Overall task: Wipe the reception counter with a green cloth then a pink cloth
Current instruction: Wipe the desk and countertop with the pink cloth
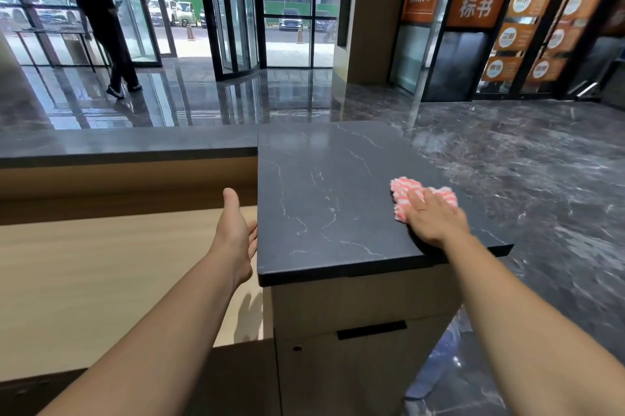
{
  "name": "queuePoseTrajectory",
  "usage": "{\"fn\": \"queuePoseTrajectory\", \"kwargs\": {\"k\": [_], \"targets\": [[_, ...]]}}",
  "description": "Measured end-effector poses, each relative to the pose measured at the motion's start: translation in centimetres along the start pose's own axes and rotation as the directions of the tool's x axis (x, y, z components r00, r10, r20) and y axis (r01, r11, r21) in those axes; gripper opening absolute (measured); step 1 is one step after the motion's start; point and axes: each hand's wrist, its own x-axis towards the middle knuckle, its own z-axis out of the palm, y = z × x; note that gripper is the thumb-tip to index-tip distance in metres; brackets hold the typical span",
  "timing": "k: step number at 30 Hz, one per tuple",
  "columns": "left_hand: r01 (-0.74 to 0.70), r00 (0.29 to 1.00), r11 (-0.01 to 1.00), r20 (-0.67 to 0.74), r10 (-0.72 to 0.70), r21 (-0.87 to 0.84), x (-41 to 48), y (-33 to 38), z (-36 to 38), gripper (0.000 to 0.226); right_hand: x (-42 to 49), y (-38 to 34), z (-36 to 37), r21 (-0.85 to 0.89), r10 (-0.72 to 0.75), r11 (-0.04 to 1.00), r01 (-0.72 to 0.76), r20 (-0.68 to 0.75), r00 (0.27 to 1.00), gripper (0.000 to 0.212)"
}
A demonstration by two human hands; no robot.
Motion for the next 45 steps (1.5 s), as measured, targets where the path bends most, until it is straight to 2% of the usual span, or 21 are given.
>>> {"fn": "queuePoseTrajectory", "kwargs": {"k": [2,4,8,11,13,21,25,29,33,37,40,43,45], "targets": [[-0.008,1.000,1.000,0.016,0.008,0.010,-0.3,-0.1,0.1,0.075,0.0,-0.3,-0.1,0.023,0.046,0.999,-0.046,0.015,0.999,0.056],[-0.012,0.999,1.000,0.030,0.012,0.013,-0.4,-0.3,0.2,0.075,-0.6,-2.4,0.2,0.000,0.033,0.999,-0.034,-0.020,0.999,0.056],[0.002,0.999,1.000,0.046,-0.001,-0.008,-0.8,-0.4,0.1,0.077,-4.6,-10.6,1.7,-0.043,-0.235,0.972,0.232,-0.135,0.962,0.052],[0.018,0.997,0.999,0.078,-0.014,-0.044,-0.9,-0.4,-0.4,0.081,-8.6,-17.3,3.7,-0.107,-0.468,0.882,0.458,-0.092,0.879,0.054],[0.030,0.992,0.998,0.123,-0.024,-0.053,-1.2,-0.4,-1.0,0.083,-10.0,-20.0,4.8,-0.075,-0.517,0.856,0.512,-0.058,0.854,0.056],[0.035,0.998,0.996,0.059,-0.030,-0.087,-1.8,-2.0,-1.3,0.086,-11.4,-17.8,4.9,-0.030,-0.609,0.793,0.608,-0.053,0.791,0.052],[-0.019,0.997,0.997,-0.077,0.013,-0.077,-3.8,-2.6,1.0,0.072,-10.6,-12.7,4.7,-0.033,-0.577,0.817,0.576,-0.091,0.812,0.051],[-0.070,0.980,0.996,-0.188,0.059,-0.050,-4.7,-3.2,2.1,0.069,-8.2,-4.9,3.5,0.000,-0.419,0.907,0.422,-0.109,0.901,0.049],[-0.088,0.972,0.995,-0.221,0.075,-0.049,-4.9,-4.1,1.9,0.069,-6.1,1.0,2.4,0.034,-0.224,0.973,0.228,-0.103,0.969,0.050],[-0.097,0.973,0.995,-0.209,0.094,-0.003,-5.6,-5.1,1.3,0.069,-6.5,-0.1,2.8,0.096,-0.124,0.986,0.138,-0.133,0.983,0.050],[-0.103,0.974,0.994,-0.199,0.107,0.031,-5.8,-5.4,1.0,0.070,-8.6,-4.2,3.7,0.169,-0.175,0.965,0.202,-0.159,0.972,0.050],[-0.128,0.976,0.991,-0.171,0.134,0.044,-6.2,-5.4,1.3,0.061,-11.1,-8.9,4.4,0.200,-0.328,0.909,0.366,-0.200,0.923,0.050],[-0.143,0.975,0.988,-0.162,0.151,0.061,-6.2,-5.4,1.3,0.067,-12.5,-11.8,5.1,0.178,-0.440,0.862,0.474,-0.199,0.875,0.051]]}}
